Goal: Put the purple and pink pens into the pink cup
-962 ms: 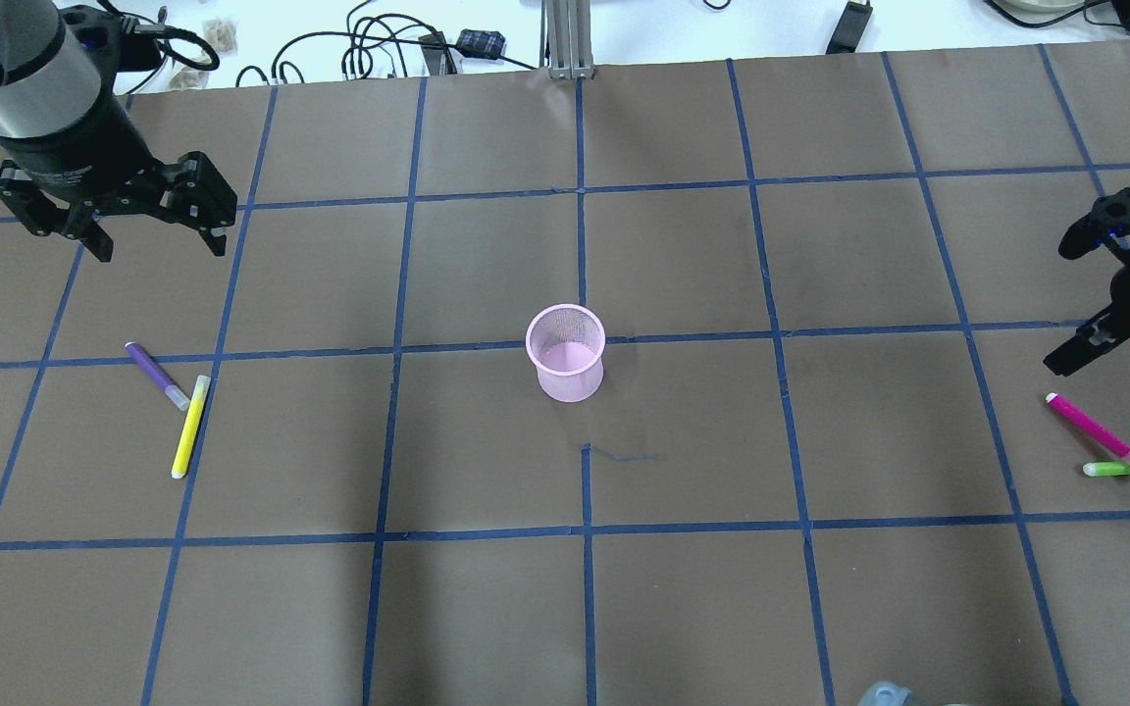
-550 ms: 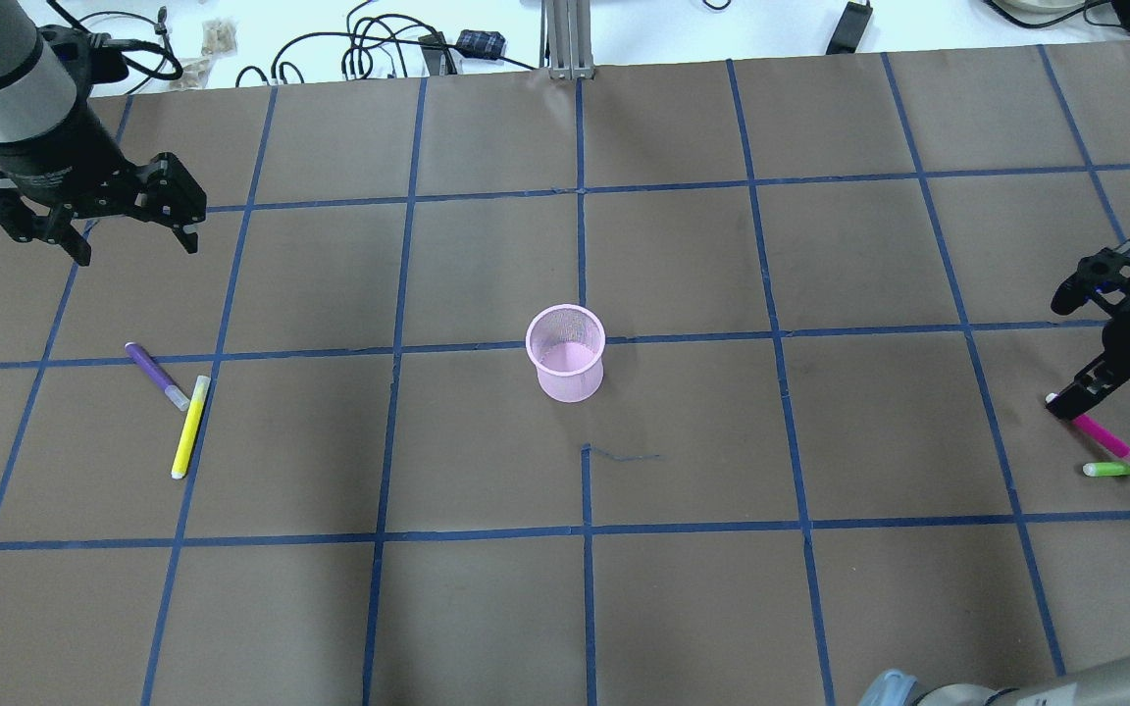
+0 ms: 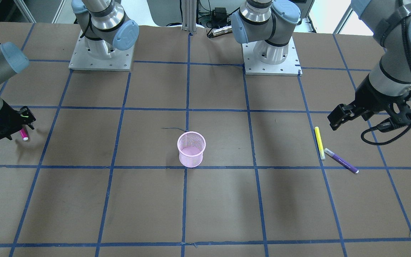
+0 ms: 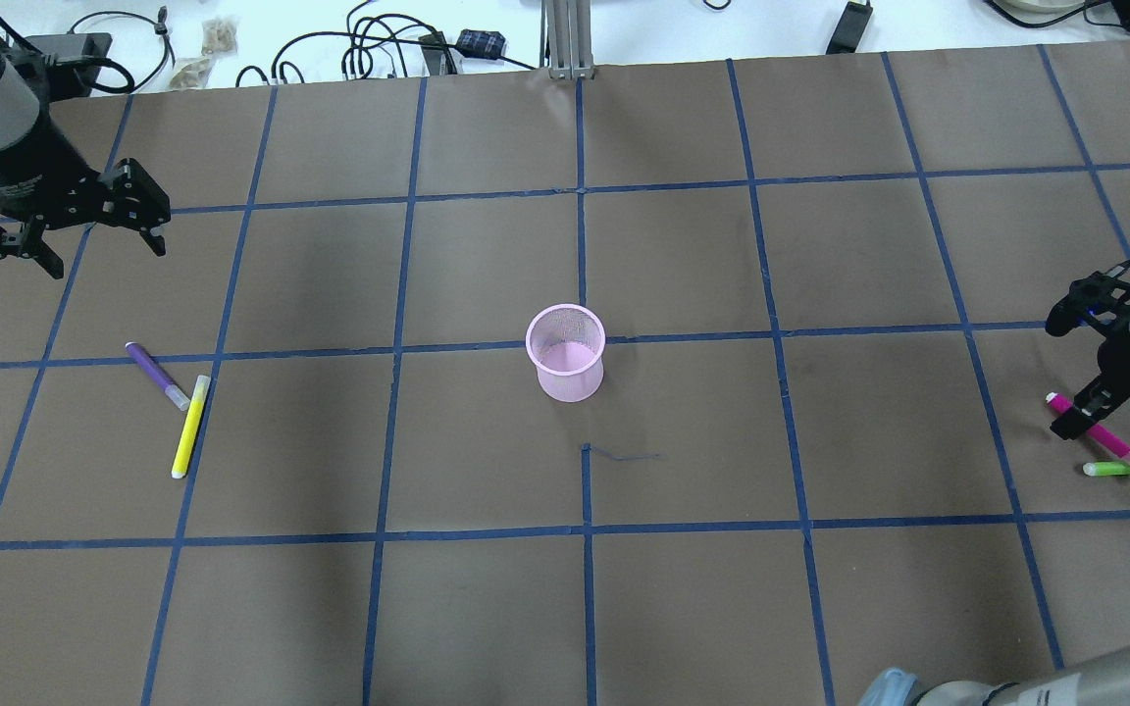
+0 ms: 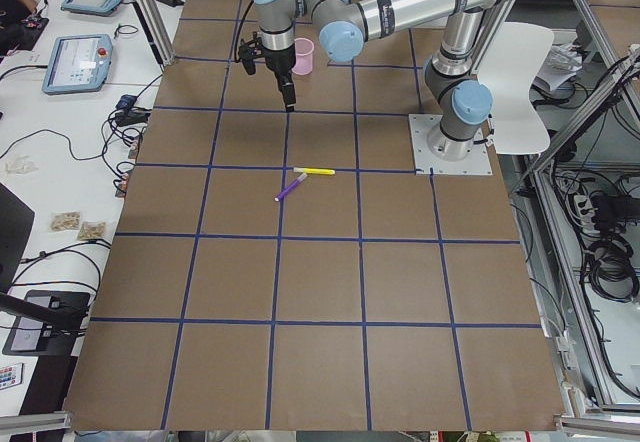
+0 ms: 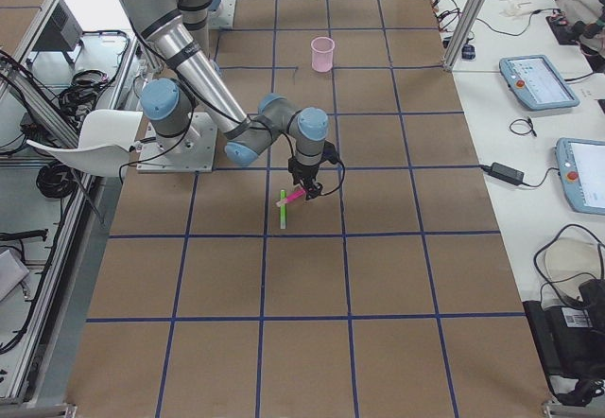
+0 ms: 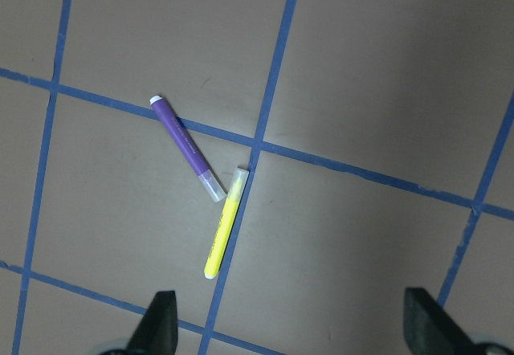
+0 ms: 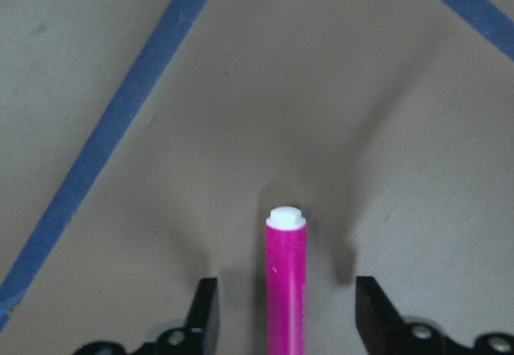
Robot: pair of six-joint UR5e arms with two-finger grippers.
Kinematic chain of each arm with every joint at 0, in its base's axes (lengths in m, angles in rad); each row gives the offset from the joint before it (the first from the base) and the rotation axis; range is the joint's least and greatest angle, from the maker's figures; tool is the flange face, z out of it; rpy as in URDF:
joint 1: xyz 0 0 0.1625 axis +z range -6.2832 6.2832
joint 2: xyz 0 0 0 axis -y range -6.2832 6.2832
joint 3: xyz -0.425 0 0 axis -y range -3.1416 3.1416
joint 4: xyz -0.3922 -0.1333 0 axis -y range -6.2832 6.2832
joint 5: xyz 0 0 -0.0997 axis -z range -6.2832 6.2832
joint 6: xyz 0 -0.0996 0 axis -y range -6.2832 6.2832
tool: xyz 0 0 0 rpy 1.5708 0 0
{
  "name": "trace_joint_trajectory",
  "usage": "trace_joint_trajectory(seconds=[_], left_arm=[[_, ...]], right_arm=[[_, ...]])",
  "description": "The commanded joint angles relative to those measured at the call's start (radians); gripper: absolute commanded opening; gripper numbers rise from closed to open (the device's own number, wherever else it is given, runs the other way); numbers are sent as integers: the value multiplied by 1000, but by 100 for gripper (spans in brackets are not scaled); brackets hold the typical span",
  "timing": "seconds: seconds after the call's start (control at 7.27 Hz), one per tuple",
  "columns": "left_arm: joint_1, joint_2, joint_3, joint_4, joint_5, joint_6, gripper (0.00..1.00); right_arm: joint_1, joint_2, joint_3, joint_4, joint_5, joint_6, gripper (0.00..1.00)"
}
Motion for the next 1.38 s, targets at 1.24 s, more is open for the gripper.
trace_joint_trajectory(seconds=[1.24], left_arm=[[222,-322,-99,407,-62,-138,98]], right_arm=[[681,-194,-231,-45,274,681,0]])
